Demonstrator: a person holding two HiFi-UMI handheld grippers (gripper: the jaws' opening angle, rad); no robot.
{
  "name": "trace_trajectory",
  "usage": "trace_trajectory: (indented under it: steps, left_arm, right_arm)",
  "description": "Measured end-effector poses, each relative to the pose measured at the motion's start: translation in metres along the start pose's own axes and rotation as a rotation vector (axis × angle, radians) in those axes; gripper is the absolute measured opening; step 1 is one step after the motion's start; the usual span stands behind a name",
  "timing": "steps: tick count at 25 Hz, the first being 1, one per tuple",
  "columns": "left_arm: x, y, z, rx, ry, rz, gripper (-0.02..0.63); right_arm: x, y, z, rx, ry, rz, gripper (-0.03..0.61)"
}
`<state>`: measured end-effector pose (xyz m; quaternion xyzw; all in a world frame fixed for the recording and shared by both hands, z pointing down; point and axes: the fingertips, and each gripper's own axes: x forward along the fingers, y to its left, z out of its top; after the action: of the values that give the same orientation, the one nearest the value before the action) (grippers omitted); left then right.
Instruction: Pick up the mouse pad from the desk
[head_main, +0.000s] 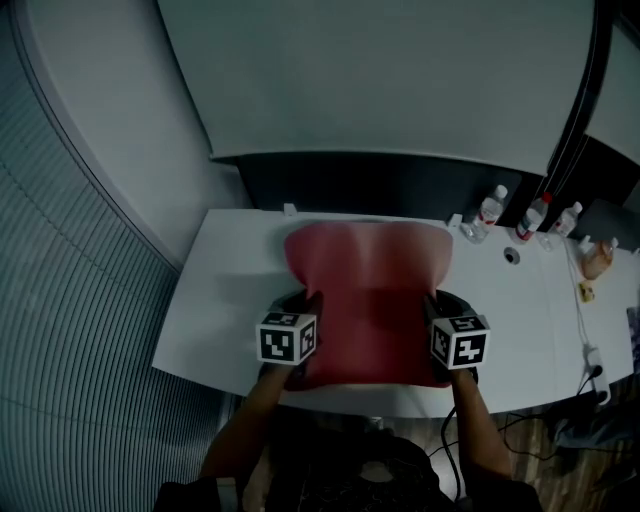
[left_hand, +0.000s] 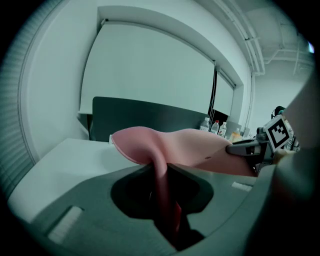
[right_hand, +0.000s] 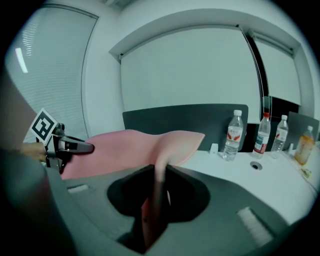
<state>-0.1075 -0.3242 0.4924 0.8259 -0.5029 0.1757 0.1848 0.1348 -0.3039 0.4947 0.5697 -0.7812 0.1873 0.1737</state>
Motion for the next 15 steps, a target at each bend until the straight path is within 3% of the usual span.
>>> trace_trajectory:
  steps: [15]
  left_arm:
    - [-0.046,-0.034,0.069,0.023,-0.200,-0.021,0.080]
  right_arm:
    - [-0.060,0.021,0.068,-0.059,-0.214,-0.072,0.078]
